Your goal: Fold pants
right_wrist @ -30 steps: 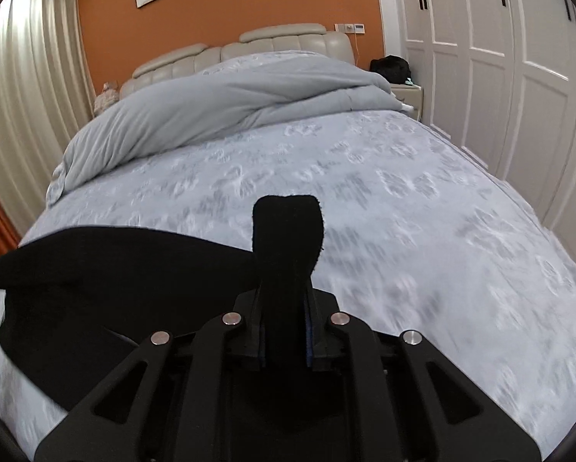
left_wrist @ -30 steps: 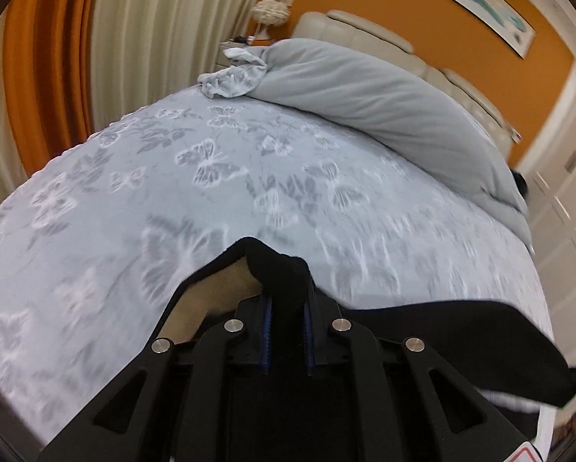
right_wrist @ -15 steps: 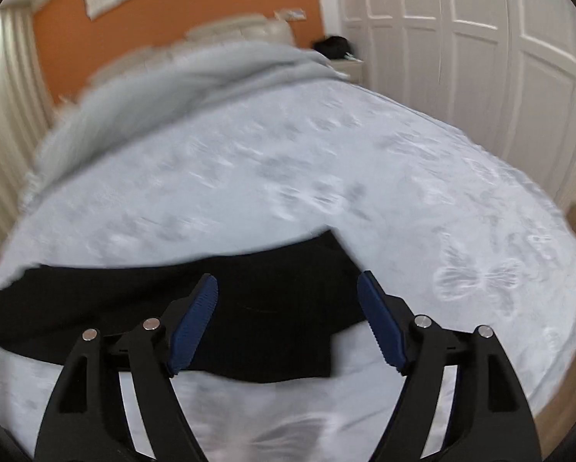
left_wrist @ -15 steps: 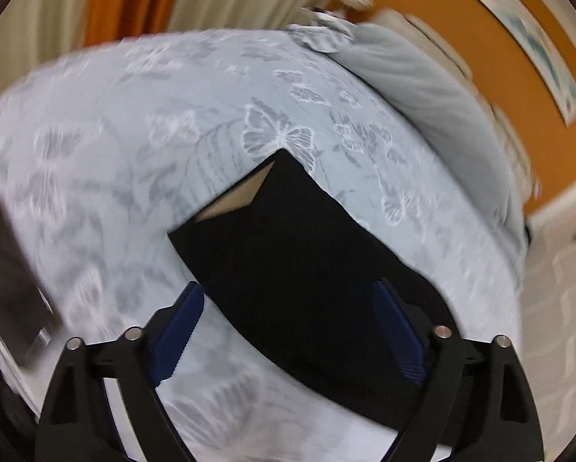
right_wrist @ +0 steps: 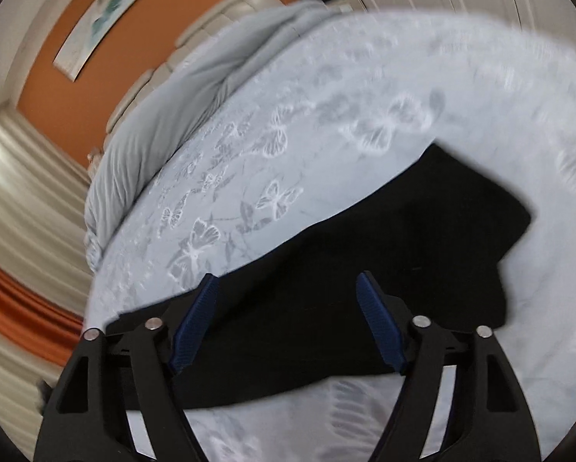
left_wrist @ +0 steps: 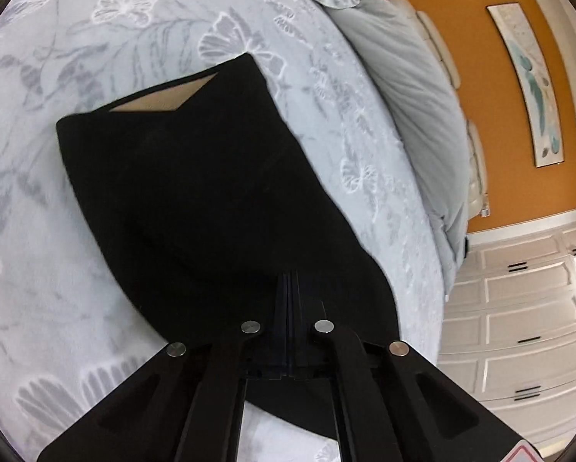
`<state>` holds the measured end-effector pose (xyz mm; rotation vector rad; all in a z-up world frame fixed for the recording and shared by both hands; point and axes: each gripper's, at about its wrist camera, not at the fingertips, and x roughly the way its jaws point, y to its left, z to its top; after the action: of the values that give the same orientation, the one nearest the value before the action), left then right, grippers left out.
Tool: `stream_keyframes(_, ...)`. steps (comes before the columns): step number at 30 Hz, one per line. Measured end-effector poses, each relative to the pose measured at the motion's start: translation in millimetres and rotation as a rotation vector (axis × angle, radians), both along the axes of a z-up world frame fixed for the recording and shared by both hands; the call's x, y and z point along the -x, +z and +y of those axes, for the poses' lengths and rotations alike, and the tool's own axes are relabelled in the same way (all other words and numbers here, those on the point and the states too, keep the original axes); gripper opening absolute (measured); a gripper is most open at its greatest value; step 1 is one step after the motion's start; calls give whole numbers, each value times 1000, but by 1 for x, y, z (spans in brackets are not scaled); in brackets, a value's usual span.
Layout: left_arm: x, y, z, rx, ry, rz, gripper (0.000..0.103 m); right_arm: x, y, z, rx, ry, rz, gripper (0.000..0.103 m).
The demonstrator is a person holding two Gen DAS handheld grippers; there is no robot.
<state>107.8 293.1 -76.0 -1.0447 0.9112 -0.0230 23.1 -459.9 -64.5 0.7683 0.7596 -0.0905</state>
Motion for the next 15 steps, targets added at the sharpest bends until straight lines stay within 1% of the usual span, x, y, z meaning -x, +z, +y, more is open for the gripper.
stream_keyframes(1,-2,2,1,-4,1,-9,0,-11,-6,2,-50,6,2,66)
stream_keyframes(2,-1,5,2,-20,5,-16,0,-22,-10,6,-72,11,7,66)
stream_keyframes(4,-3,12,3,-52,8,-33,0,-42,-17,19,-75,29,30,66)
stream_keyframes(6,-6,16,3,-68,-6,-44,0,-62,-27,31,-48,48,77,62)
stream_keyframes(8,-9,11,3,-69,-30,-7,0,-80,-47,40,-5,26,170,60)
stream_keyframes(9,-6,6,3,-54,-32,18,0,-82,-48,43,16,13,171,60)
stream_keyframes(11,-2,-2,7,-1,-23,48,2,-84,-42,49,62,11,173,60)
stream_keyframes(12,-1,-3,9,11,-22,54,8,-84,-38,53,72,21,159,44)
stream_keyframes(13,2,-2,13,10,-19,55,25,-83,-35,56,75,40,136,28)
stream_keyframes(14,4,0,16,-1,-9,56,37,-84,-34,59,96,62,136,4)
stream_keyframes(15,8,2,21,-16,14,61,55,-82,-34,60,107,68,140,4)
